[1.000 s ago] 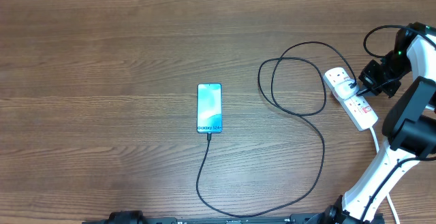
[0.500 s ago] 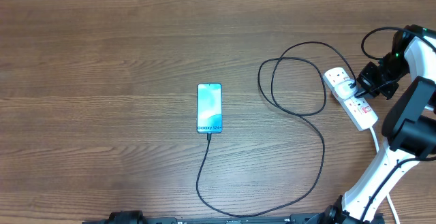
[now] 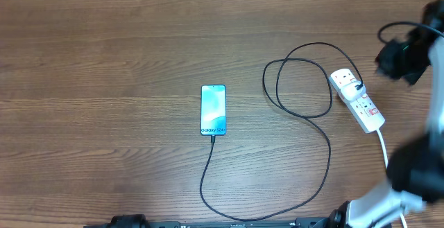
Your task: Plug charger to phone and switch on socket
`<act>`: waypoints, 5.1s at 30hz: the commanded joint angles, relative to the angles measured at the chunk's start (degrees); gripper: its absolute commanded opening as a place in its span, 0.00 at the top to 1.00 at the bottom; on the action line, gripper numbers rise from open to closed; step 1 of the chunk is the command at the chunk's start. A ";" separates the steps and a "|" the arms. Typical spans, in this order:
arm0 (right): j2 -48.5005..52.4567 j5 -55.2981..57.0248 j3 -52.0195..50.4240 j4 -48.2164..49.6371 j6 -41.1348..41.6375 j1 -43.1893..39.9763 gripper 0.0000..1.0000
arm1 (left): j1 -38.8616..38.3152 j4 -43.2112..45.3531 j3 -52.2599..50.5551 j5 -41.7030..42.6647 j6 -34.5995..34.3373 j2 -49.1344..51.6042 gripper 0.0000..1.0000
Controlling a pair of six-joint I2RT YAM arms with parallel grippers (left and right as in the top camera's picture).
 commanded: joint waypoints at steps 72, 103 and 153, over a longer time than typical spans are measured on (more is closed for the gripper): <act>-44.19 -13.97 0.70 32.15 6.32 17.49 0.83 | 0.31 97.59 -73.26 27.50 -7.76 -0.92 0.00; -60.00 -9.22 -5.55 36.63 5.64 17.49 0.80 | 0.31 87.76 -73.26 24.15 -6.21 -0.74 0.01; -74.03 -7.15 -12.33 42.73 -3.48 17.46 0.72 | 2.19 87.89 -73.26 27.96 10.01 -0.98 0.00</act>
